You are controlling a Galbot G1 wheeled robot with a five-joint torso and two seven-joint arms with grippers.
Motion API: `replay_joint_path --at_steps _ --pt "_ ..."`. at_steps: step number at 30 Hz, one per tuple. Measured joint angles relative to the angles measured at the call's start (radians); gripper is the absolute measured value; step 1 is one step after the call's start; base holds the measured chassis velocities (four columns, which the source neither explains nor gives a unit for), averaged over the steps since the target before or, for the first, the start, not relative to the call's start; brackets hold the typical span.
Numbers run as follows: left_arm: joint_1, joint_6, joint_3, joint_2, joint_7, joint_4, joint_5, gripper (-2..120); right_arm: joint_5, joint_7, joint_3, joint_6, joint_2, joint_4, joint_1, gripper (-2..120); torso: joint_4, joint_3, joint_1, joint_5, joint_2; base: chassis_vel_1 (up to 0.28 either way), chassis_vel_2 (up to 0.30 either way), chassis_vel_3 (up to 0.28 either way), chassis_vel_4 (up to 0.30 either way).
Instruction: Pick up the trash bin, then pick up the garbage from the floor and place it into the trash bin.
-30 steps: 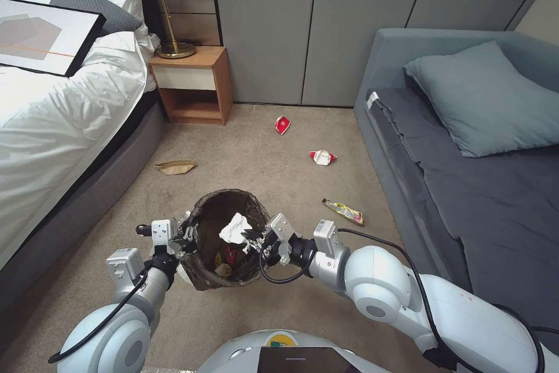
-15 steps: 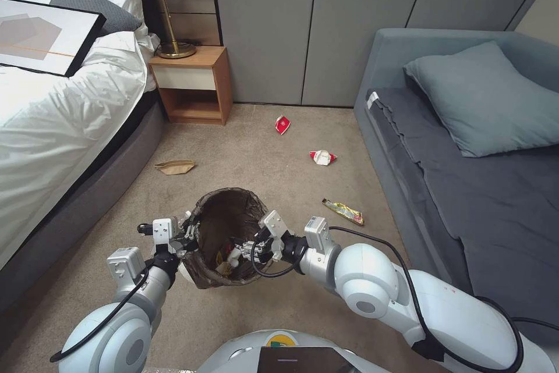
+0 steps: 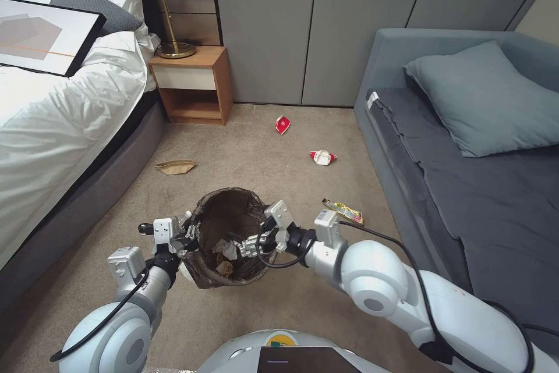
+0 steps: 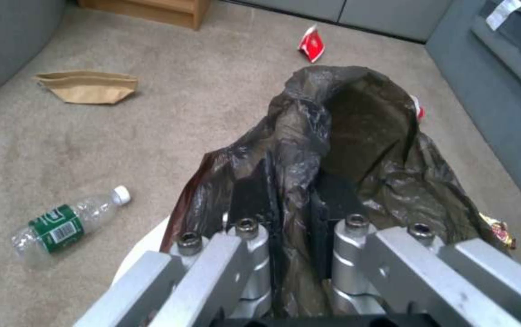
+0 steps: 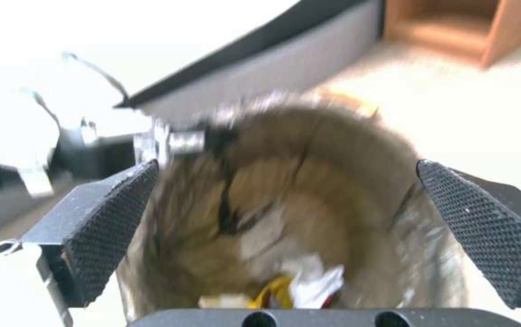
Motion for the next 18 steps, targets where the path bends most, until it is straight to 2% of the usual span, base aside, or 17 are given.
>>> replay_joint_path --at_steps 1,2,5,7,9,12,13,15,16,17,18 --pt "0.000 0.000 -0.002 0.001 0.000 0.000 -0.001 8 -0.034 -0.024 0.060 0.010 -0.010 0.018 -0.039 100 -0.0001 0.000 0.000 0.0000 0.000 0.000 0.000 0.000 0.000" --pt "0.000 0.000 -0.002 0.001 0.000 0.000 -0.001 8 -0.034 -0.024 0.060 0.010 -0.010 0.018 -0.039 100 -0.0001 0.000 0.000 0.0000 0.000 0.000 0.000 0.000 0.000" --pt "-0.001 0.001 -0.006 0.003 0.000 0.000 -0.004 8 -0.155 -0.048 0.179 0.078 -0.027 0.050 -0.116 100 -0.0002 0.000 0.000 0.0001 0.000 0.000 0.000 0.000 0.000" --pt "-0.001 0.002 -0.006 0.003 0.000 0.000 -0.004 8 -0.165 -0.040 0.197 0.090 -0.026 0.058 -0.128 100 -0.0001 0.000 0.000 0.0001 0.000 0.000 0.000 0.000 0.000" --pt "-0.002 0.002 -0.006 0.003 0.000 0.000 -0.005 8 -0.172 -0.019 0.232 0.106 -0.016 0.072 -0.146 100 0.0002 0.000 0.000 0.0000 0.000 0.000 0.000 0.000 0.000" --pt "-0.001 0.004 -0.014 0.010 0.000 0.000 -0.007 8 -0.234 -0.010 0.370 0.141 0.022 0.092 -0.248 100 0.0002 0.000 0.000 -0.0001 0.000 0.000 0.000 0.000 0.000" --pt "-0.001 0.004 -0.014 0.010 0.000 0.000 -0.007 8 -0.234 -0.010 0.370 0.141 0.022 0.092 -0.248 100 0.0002 0.000 0.000 -0.0001 0.000 0.000 0.000 0.000 0.000" --pt "-0.002 0.004 -0.018 0.014 0.000 0.000 -0.008 8 -0.302 -0.021 0.455 0.175 0.042 0.093 -0.340 100 0.0000 0.000 0.000 0.0001 0.000 0.000 0.000 0.000 0.000" --pt "-0.003 0.006 -0.020 0.016 0.000 0.000 -0.008 8 -0.396 -0.071 0.603 0.223 0.092 0.077 -0.465 100 -0.0003 0.000 0.000 0.0000 0.000 0.000 0.000 0.000 0.000" --pt "-0.003 0.006 -0.020 0.016 0.000 0.000 -0.008 8 -0.396 -0.071 0.603 0.223 0.092 0.077 -0.465 100 -0.0003 0.000 0.000 0.0000 0.000 0.000 0.000 0.000 0.000" --pt "-0.003 0.006 -0.023 0.017 0.000 0.000 -0.009 8 -0.437 -0.090 0.670 0.254 0.123 0.066 -0.515 100 0.0001 0.000 0.000 -0.0001 0.000 0.000 0.000 0.000 0.000"
